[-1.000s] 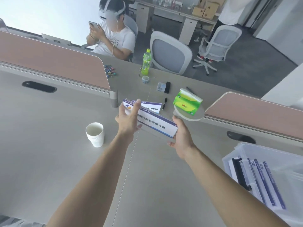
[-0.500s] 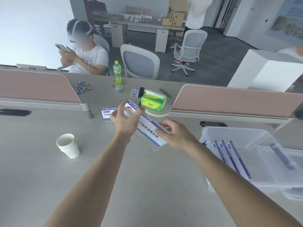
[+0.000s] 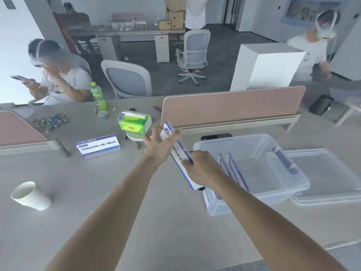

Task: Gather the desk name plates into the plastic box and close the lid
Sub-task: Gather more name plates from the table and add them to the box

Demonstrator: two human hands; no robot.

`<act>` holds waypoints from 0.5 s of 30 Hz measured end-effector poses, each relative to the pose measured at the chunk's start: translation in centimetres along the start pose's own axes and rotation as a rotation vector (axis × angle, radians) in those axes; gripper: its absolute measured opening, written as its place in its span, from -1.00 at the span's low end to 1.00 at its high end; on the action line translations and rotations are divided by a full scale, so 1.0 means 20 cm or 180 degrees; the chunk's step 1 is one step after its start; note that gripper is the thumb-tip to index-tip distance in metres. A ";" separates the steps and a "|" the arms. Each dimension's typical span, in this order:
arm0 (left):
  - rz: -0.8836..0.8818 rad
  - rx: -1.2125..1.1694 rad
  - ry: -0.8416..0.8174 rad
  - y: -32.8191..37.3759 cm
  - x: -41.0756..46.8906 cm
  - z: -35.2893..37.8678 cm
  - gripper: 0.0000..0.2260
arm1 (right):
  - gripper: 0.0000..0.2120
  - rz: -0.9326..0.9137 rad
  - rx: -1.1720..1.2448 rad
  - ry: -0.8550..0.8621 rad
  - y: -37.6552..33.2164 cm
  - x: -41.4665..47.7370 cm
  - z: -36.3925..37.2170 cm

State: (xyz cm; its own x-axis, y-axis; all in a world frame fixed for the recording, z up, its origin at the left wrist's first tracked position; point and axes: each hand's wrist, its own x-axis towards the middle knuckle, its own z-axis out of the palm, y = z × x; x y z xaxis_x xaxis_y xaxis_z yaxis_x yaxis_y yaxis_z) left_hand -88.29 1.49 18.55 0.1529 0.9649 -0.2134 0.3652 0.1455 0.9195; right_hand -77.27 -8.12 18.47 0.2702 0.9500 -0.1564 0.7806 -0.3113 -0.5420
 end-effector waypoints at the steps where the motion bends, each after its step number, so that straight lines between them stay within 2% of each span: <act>1: -0.0044 0.0417 0.0020 0.03 -0.01 0.05 -0.09 | -0.69 0.0059 -0.0087 0.0131 0.03 0.00 -0.01; 3: -0.0072 0.0898 -0.0085 0.09 -0.02 0.15 -0.05 | -0.75 0.0177 -0.0368 0.0405 0.07 -0.02 -0.04; 4: -0.0046 0.0943 -0.0192 0.12 -0.02 0.19 -0.11 | -0.79 0.0236 -0.0505 0.0529 0.09 -0.02 -0.06; 5: -0.0029 0.0906 -0.0353 0.15 -0.01 0.22 -0.22 | -0.82 0.0295 -0.0633 0.0620 0.10 -0.02 -0.08; 8: 0.0145 0.0628 -0.0955 0.20 0.03 0.31 -0.71 | -0.85 0.0434 -0.1034 0.0717 0.15 -0.01 -0.12; 9: 0.0259 0.0546 -0.1093 0.22 0.04 0.34 -0.78 | -0.84 0.0479 -0.1125 0.0707 0.17 -0.01 -0.13; 15: 0.0531 0.0500 -0.1283 0.23 0.10 0.58 -0.80 | -0.69 0.0702 -0.1199 0.0736 0.31 0.02 -0.20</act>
State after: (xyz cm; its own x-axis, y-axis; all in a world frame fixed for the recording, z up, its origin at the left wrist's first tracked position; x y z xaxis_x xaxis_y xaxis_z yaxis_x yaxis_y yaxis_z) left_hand -75.67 1.61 18.61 0.5548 0.8059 -0.2067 0.4351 -0.0693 0.8977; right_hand -70.12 -9.78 18.35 0.5366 0.8435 -0.0232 0.8288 -0.5320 -0.1738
